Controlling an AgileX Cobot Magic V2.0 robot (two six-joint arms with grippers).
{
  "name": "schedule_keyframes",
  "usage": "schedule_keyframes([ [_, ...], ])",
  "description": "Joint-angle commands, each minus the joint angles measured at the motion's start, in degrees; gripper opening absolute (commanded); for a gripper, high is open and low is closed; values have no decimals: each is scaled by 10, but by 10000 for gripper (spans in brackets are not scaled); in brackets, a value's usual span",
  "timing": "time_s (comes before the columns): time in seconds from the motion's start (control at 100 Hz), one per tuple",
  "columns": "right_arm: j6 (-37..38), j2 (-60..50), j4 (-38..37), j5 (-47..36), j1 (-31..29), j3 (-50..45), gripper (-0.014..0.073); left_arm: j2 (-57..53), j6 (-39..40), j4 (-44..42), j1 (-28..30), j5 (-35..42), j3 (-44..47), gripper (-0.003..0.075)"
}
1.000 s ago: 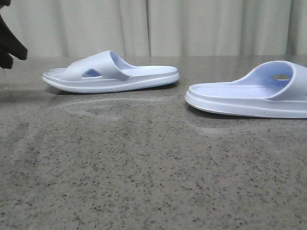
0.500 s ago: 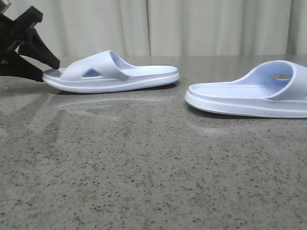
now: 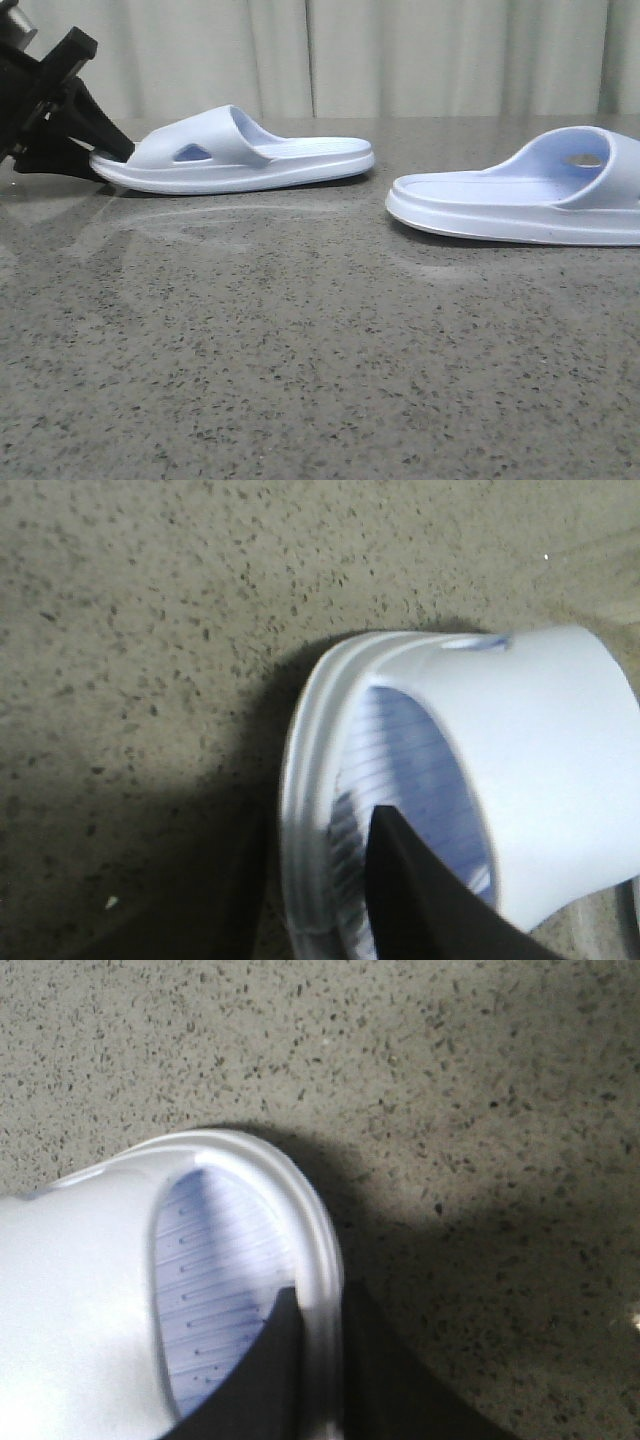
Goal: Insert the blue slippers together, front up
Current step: 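Lower the left gripper and pinch the heel rim of its slipper, then lift both slippers off the table with both grippers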
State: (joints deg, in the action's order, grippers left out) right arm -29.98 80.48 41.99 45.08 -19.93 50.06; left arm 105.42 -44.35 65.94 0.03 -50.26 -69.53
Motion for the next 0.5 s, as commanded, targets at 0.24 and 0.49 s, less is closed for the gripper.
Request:
schedule_keyframes([
  [0.24, -7, -15, 18, -16, -5, 16, -107, -48, -24, 28, 7, -51, -14, 15],
  [0.49, -7, -35, 47, 3, -5, 44, -107, -136, -23, 5, 50, -52, -14, 15],
])
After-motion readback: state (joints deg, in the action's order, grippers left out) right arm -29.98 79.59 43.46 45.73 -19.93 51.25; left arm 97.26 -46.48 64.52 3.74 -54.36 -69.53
